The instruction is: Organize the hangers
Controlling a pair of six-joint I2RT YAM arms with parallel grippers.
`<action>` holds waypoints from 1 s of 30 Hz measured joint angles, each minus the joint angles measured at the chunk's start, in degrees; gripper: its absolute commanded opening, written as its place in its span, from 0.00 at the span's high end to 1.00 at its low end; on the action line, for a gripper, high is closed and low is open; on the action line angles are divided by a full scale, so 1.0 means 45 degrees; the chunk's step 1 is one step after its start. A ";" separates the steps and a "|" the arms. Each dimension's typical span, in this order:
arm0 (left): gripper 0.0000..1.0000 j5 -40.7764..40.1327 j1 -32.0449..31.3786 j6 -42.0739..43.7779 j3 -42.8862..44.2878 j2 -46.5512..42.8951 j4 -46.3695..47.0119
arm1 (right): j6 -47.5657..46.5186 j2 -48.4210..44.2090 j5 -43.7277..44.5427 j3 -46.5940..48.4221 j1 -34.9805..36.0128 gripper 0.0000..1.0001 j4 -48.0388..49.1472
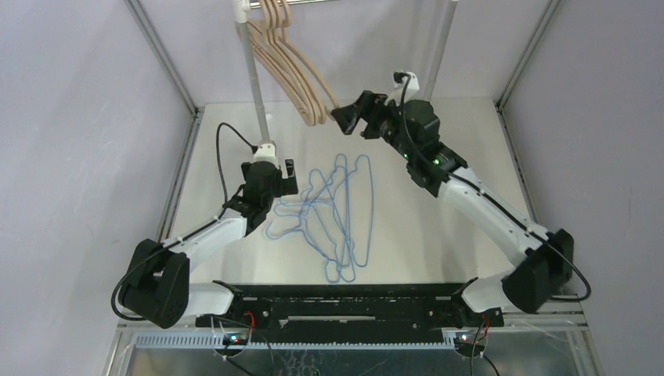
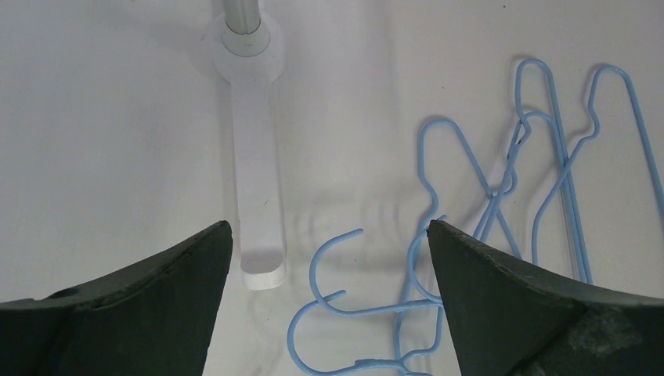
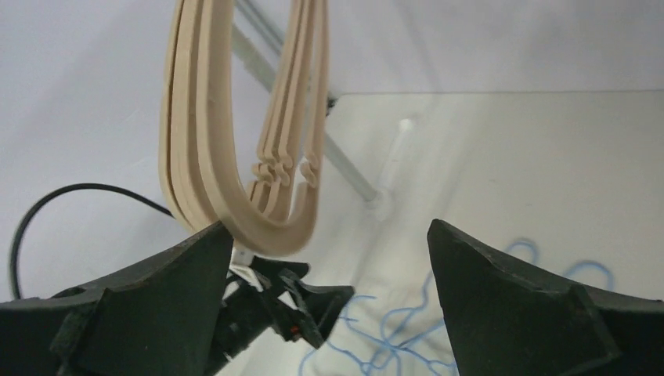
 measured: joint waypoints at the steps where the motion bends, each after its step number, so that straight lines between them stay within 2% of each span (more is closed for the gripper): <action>1: 0.01 0.0000 0.0000 0.0000 0.0000 0.0000 0.0000 | -0.0238 -0.0471 0.0423 -0.0442 0.0049 0.00 0.0029; 8: 0.01 -0.0019 0.0000 0.0005 0.0000 0.0000 -0.0005 | -0.1282 -0.2166 0.2016 -0.1685 0.0389 0.00 -0.0359; 14: 0.00 -0.0078 0.0000 0.0005 0.0000 0.0005 -0.0005 | -0.1651 -0.3735 0.3045 -0.3473 0.1239 0.00 -0.1783; 20: 0.01 -0.0083 0.0000 0.0005 0.0000 0.0131 -0.0005 | -0.1831 -0.4770 0.4381 -0.4828 0.2924 0.18 -0.3589; 23: 0.00 -0.0078 0.0000 0.0005 0.0000 0.0267 -0.0010 | -0.1826 -0.4357 0.4352 -0.4993 0.3337 0.26 -0.4265; 27: 0.01 -0.0078 0.0000 -0.0005 0.0000 0.0364 -0.0010 | -0.1787 -0.2773 0.4226 -0.5270 0.3492 0.35 -0.4473; 30: 0.00 -0.0092 0.0000 -0.0005 0.0000 0.0364 0.0000 | -0.1826 -0.1219 0.4017 -0.5532 0.3526 0.36 -0.4342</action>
